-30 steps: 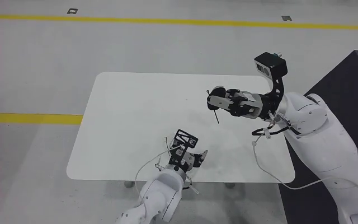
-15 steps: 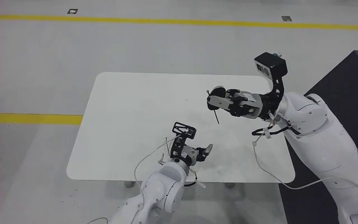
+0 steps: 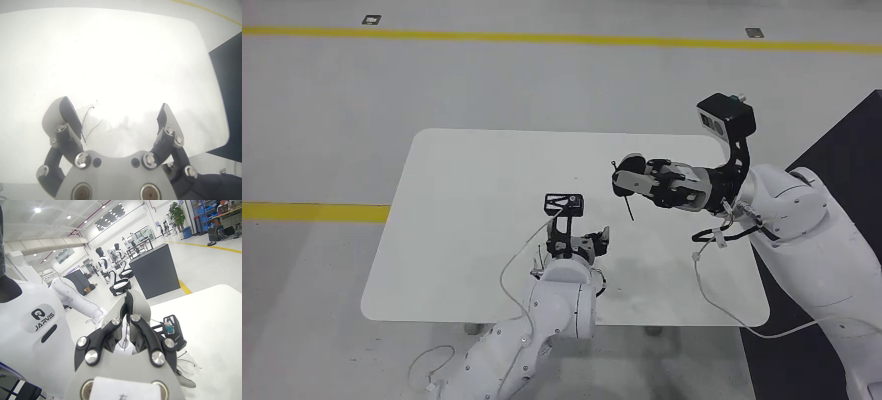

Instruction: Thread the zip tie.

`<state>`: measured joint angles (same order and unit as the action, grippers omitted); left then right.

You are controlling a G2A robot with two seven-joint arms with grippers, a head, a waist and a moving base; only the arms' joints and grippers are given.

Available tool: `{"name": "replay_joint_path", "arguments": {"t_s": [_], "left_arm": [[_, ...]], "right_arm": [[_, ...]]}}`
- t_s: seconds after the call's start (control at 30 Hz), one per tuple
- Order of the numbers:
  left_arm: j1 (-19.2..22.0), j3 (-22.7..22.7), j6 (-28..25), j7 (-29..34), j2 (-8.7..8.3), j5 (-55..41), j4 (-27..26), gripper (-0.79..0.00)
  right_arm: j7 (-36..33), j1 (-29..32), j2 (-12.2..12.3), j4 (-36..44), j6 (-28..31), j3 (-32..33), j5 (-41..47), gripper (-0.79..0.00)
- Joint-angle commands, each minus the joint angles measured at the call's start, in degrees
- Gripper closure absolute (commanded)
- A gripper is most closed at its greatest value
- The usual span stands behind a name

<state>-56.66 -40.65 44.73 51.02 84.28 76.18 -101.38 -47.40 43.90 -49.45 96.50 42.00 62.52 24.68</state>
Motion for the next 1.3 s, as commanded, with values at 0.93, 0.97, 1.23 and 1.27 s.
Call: {"name": "replay_joint_path", "arguments": {"t_s": [0.93,0.97,1.23,1.27], "left_arm": [[-3.6,-11.27,-7.82,16.38,8.85,19.96,11.69,-0.394],[-4.62,-11.98,-8.51,17.06,9.46,21.91,11.05,-0.397],[-8.86,-15.96,-13.4,21.94,15.41,33.14,9.63,-0.388],[-8.96,-16.02,-13.77,22.31,16.14,33.92,9.89,-0.385]], "right_arm": [[0.0,0.0,0.0,0.0,0.0,0.0,0.0,0.0],[0.0,0.0,0.0,0.0,0.0,0.0,0.0,0.0],[0.0,0.0,0.0,0.0,0.0,0.0,0.0,0.0],[0.0,0.0,0.0,0.0,0.0,0.0,0.0,0.0]]}}
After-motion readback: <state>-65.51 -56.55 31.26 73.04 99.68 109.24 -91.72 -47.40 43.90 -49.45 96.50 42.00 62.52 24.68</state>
